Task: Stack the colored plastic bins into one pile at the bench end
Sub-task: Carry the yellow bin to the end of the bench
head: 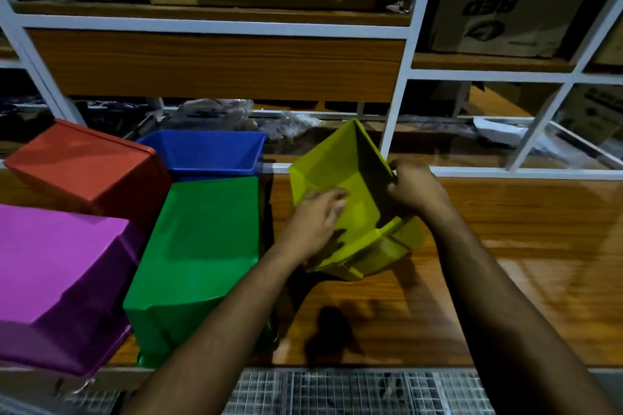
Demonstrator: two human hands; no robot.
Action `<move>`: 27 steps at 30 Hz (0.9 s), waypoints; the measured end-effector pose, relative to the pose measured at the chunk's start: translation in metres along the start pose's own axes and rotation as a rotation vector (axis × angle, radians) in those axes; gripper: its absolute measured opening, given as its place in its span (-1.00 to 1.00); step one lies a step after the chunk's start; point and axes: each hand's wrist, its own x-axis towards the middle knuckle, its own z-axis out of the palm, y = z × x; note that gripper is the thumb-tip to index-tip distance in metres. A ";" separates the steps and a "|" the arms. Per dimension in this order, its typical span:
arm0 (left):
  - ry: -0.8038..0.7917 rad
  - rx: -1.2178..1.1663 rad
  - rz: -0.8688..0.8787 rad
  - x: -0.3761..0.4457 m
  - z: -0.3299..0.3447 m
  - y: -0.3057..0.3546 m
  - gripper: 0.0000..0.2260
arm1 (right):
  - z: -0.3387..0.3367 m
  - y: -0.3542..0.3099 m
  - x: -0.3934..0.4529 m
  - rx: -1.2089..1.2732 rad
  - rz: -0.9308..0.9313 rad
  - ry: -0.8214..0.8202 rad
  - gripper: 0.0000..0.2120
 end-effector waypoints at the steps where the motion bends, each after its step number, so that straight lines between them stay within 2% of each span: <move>1: 0.003 0.091 -0.127 0.006 -0.003 -0.014 -0.65 | 0.000 0.011 -0.001 0.053 0.018 -0.014 -0.64; 3: -0.104 0.296 -0.432 0.018 -0.007 -0.039 -0.60 | 0.005 0.031 -0.007 0.177 0.070 -0.066 -0.63; 5: -0.178 0.274 -0.610 0.025 -0.009 -0.053 -0.58 | 0.015 0.050 -0.014 0.288 0.101 -0.117 -0.63; 11: -0.092 -0.192 -0.611 0.031 -0.002 -0.053 -0.76 | 0.053 0.091 -0.023 0.404 0.238 -0.149 -0.59; 15: -0.110 -0.330 -0.633 0.032 0.002 -0.053 -0.80 | 0.063 0.103 -0.026 0.478 0.270 -0.184 -0.58; 18: -0.076 -0.392 -0.690 0.033 0.001 -0.053 -0.84 | 0.058 0.106 -0.025 0.551 0.294 -0.213 -0.69; 21: -0.070 -0.586 -0.758 0.034 -0.005 -0.052 -0.90 | 0.048 0.102 -0.018 0.687 0.346 -0.236 -0.93; 24: -0.104 -0.857 -0.843 0.039 -0.016 -0.052 -0.89 | 0.042 0.096 -0.004 0.859 0.381 -0.238 -0.80; 27: -0.129 -0.989 -0.908 0.043 -0.024 -0.056 -0.87 | 0.041 0.096 0.007 0.988 0.419 -0.264 -0.78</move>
